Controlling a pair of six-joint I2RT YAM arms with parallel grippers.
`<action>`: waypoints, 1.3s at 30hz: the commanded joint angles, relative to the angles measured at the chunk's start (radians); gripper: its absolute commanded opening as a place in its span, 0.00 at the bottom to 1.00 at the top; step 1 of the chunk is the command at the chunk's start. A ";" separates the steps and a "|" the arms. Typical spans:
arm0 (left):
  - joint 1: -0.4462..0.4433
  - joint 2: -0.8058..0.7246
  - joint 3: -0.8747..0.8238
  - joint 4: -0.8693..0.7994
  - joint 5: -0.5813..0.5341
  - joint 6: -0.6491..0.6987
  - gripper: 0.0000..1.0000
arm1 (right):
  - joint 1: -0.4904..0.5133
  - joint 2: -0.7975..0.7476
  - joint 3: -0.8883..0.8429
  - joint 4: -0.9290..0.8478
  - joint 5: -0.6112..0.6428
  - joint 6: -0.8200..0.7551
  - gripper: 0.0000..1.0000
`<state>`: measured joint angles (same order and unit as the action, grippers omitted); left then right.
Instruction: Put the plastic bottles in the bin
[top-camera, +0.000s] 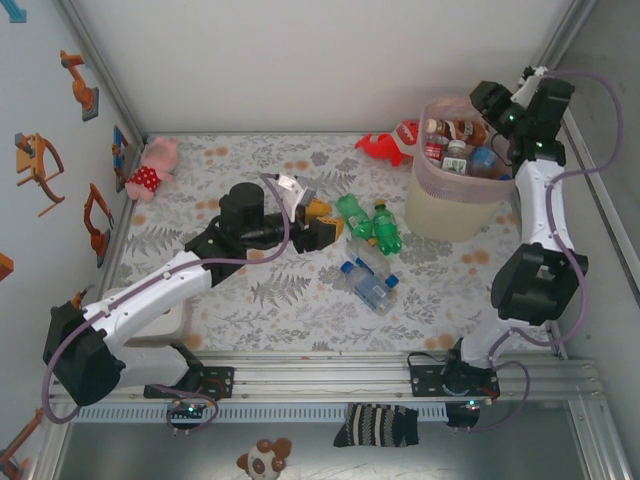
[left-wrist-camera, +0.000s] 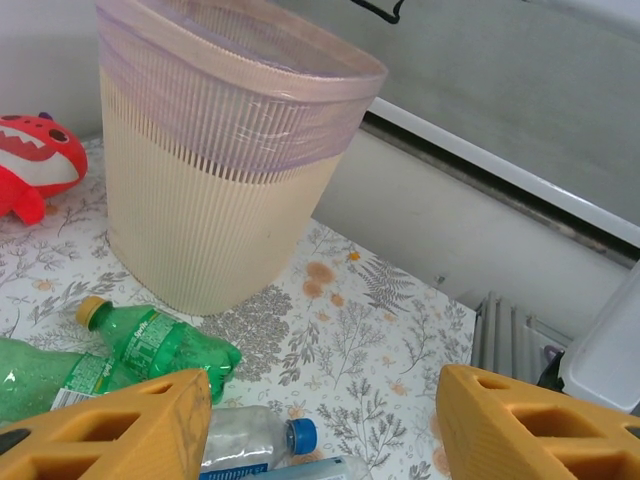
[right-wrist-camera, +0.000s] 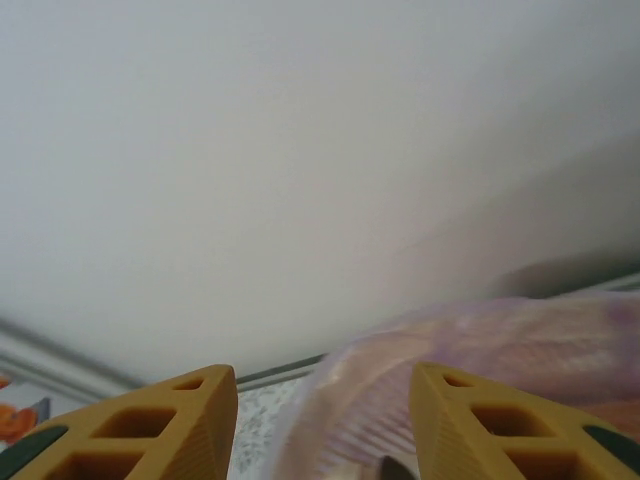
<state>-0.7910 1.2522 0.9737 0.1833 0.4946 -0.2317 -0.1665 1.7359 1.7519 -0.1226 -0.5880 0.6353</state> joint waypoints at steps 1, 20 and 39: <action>0.000 -0.017 -0.005 0.030 0.021 -0.015 0.60 | 0.053 0.044 0.037 -0.015 -0.058 -0.023 0.48; -0.004 -0.033 -0.026 0.027 0.004 -0.018 0.60 | 0.090 0.078 0.056 -0.127 0.006 -0.079 0.47; -0.008 0.158 0.169 -0.315 -0.263 -0.138 0.57 | 0.104 -0.311 -0.151 -0.341 0.084 -0.219 0.48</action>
<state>-0.7940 1.3682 1.0866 -0.0147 0.3038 -0.2951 -0.0696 1.4754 1.6382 -0.3981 -0.5461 0.4648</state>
